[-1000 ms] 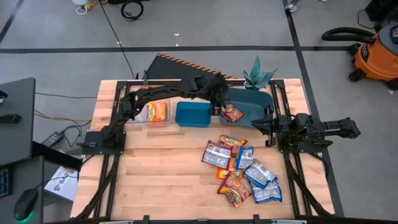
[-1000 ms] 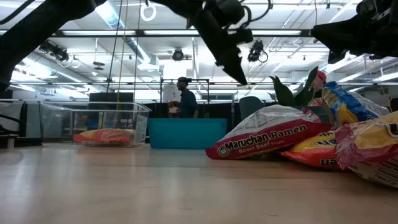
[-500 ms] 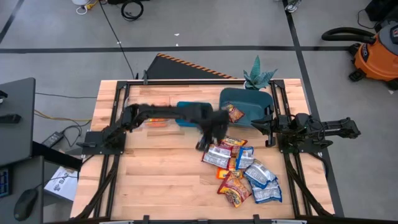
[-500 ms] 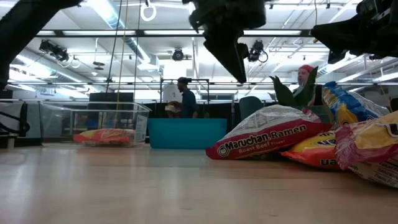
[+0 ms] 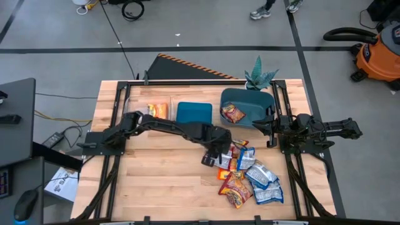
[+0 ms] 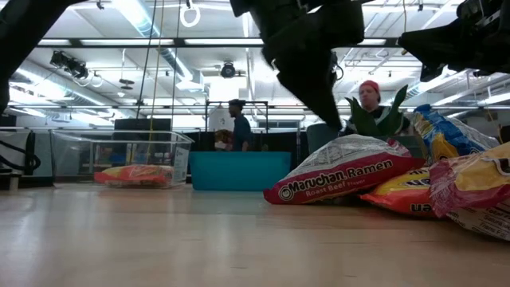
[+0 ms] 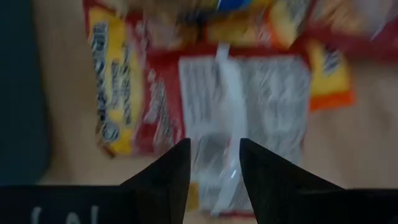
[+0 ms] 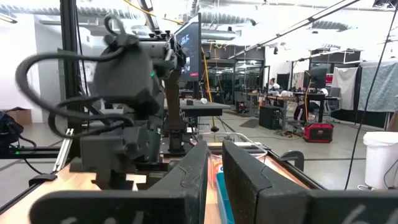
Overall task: Sort Maruchan noodles
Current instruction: Put the red noodle pack into the dark blue bin
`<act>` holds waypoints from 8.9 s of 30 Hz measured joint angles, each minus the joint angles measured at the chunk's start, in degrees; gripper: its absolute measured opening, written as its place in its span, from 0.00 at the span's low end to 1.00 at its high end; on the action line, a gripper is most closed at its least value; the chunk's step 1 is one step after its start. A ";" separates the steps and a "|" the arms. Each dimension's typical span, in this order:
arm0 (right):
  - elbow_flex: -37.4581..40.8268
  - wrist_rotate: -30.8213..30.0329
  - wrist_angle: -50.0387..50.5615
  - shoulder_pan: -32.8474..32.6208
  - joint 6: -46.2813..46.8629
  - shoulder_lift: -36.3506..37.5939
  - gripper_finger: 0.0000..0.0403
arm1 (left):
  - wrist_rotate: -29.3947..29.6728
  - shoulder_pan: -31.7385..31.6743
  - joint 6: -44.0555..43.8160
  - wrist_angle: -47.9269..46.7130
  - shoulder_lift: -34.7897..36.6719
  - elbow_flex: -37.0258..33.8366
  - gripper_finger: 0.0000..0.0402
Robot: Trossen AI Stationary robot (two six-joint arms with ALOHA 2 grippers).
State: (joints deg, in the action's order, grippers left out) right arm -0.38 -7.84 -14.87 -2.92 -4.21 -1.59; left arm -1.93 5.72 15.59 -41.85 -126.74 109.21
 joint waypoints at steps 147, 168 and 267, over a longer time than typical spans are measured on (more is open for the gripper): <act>0.02 0.00 -0.90 0.00 0.00 -0.02 0.14 | -21.93 -6.25 -23.45 0.15 -5.79 -4.03 0.37; 0.00 0.00 -0.90 0.00 0.00 -0.02 0.14 | -15.58 -7.48 -25.43 5.98 -5.81 -4.66 0.37; 0.02 0.00 -2.62 0.00 0.00 0.00 0.14 | -13.46 1.39 6.05 -14.19 -4.86 11.10 0.41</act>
State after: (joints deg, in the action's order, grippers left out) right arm -0.36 -7.84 -17.50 -2.92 -4.21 -1.58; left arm -15.39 7.10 21.64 -56.03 -131.60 120.31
